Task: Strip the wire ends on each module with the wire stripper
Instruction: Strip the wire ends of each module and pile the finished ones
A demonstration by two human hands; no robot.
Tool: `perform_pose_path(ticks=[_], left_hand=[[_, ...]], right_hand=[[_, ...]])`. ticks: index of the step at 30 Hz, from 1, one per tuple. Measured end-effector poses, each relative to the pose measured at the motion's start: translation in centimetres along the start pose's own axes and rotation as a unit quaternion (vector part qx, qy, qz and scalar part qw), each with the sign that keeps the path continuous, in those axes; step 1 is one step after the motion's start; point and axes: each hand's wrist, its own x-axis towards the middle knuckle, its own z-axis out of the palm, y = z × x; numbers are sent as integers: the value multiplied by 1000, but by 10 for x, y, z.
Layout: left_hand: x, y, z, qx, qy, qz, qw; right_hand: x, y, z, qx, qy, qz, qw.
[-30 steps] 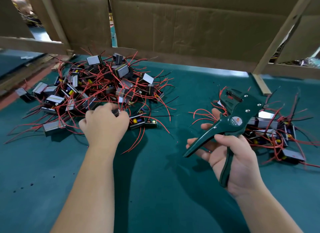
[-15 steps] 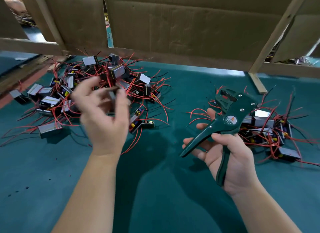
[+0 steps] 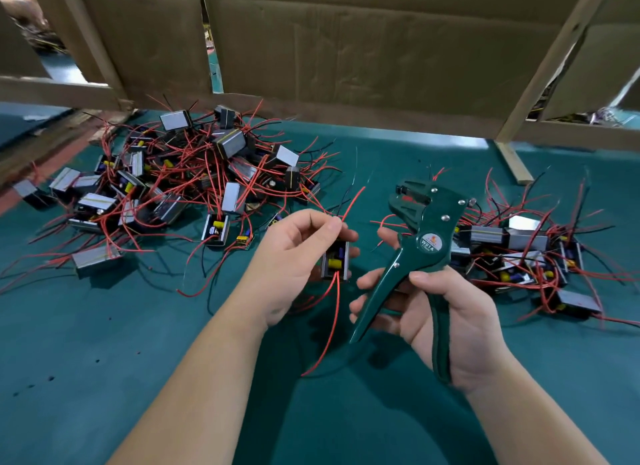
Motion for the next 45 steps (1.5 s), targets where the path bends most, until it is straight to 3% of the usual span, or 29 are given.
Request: perform_pose_path(ticks=[3,6,10,14,17,22,32,45], left_hand=[[2,2,2,-36,24,-37,998],[3,3,3,15,50,-13,999],[-2,4,3,68,2,47,997],[-5,8,-3,81,-74,50,993],[-6,10,-9,131,-73,49,987],[-3,11,-17,194,-18,62,979],[-5,14,-17,223,-20,108,968],[-6,13,-22,274,-41,135,951]], right_hand=[[0,-1,0,5,-3,10,1000],[0,-1,1,7,-16,37,999],[0,0,4,12,-38,102,994],[-3,-4,3,14,-68,145,987],[-5,-7,2,-6,-97,162,982],[-6,-6,-2,-57,-112,156,980],[-7,-5,0,-86,-129,144,977],[-6,-2,-2,-137,-86,137,977]])
